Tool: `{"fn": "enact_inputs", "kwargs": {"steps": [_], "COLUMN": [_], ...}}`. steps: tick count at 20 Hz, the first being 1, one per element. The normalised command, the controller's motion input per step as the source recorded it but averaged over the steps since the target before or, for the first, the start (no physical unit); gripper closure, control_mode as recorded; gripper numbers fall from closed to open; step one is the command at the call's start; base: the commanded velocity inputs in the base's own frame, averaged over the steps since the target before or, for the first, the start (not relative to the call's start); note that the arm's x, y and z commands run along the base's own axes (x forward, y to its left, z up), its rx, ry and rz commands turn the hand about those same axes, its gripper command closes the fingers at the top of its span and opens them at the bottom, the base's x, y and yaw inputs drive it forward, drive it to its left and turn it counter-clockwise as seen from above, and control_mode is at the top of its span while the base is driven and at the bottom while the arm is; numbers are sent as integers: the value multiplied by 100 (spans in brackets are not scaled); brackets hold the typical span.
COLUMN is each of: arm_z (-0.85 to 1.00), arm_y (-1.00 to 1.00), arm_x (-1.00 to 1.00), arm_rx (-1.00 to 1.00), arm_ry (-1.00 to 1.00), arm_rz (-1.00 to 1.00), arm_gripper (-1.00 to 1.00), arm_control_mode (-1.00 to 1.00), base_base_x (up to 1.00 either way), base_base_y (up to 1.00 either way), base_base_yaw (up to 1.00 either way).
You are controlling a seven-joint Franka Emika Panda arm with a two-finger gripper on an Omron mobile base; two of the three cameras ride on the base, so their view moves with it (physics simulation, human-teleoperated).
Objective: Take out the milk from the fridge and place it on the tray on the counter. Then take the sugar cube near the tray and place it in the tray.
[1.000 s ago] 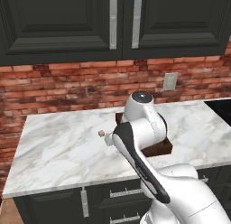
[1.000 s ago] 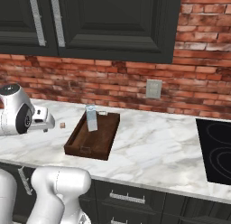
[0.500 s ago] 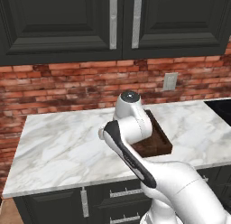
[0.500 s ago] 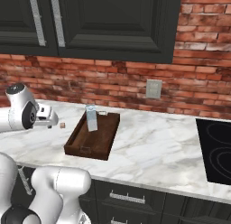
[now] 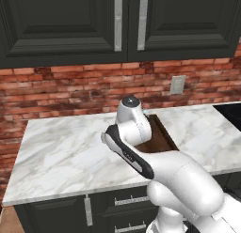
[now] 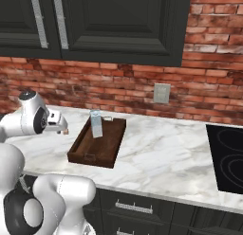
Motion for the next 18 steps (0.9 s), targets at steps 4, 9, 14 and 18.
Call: {"fn": "enact_inputs", "kwargs": {"steps": [4,9,14,18], "arm_z": [-37,-36,-12,-4], "arm_y": [0,0,3,15], "arm_x": [41,44,34,33], "arm_rx": [0,0,0,0], "arm_ry": [0,0,0,0], "arm_rz": [0,0,0,0], "arm_gripper": [-100,-100,-100,-100], "arm_control_mode": [-100,-100,-100,-100], "base_base_x": [0,0,0,0], "base_base_y": [0,0,0,0], "base_base_yaw": [0,0,0,0]}}
